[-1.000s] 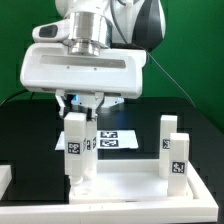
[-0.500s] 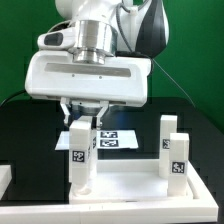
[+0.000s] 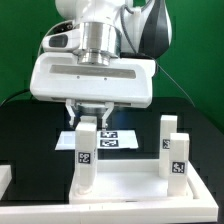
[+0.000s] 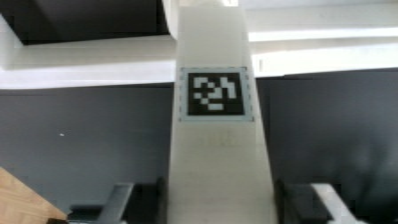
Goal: Assemble desk
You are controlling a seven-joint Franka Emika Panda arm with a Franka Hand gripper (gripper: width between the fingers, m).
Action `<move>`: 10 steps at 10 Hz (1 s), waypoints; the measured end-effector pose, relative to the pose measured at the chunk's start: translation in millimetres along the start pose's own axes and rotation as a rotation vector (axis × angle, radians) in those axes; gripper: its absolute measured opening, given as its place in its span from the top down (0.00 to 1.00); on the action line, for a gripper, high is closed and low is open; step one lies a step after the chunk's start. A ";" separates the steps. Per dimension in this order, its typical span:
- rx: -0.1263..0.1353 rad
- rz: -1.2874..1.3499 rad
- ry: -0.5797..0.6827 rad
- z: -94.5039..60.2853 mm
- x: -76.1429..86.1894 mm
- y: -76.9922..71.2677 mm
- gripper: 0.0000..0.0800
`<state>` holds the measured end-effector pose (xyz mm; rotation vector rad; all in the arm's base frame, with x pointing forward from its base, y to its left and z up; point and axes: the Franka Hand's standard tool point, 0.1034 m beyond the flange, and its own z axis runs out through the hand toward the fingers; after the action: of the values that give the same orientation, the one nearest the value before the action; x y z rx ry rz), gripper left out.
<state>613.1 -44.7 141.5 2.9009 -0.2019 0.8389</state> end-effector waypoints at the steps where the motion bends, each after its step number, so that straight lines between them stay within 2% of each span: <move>1: -0.001 -0.002 -0.003 1.4 -1.7 -0.5 0.64; 5: -0.011 -0.010 -0.008 6.5 -6.4 5.9 0.64; 10: -0.013 -0.015 0.001 7.2 -5.8 6.4 0.64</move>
Offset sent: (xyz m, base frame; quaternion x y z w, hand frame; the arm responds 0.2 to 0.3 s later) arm -0.0012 -0.0055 -0.0092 0.0077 0.0087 -0.0068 0.9999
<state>611.0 -51.4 132.8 2.8861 -0.1841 0.8329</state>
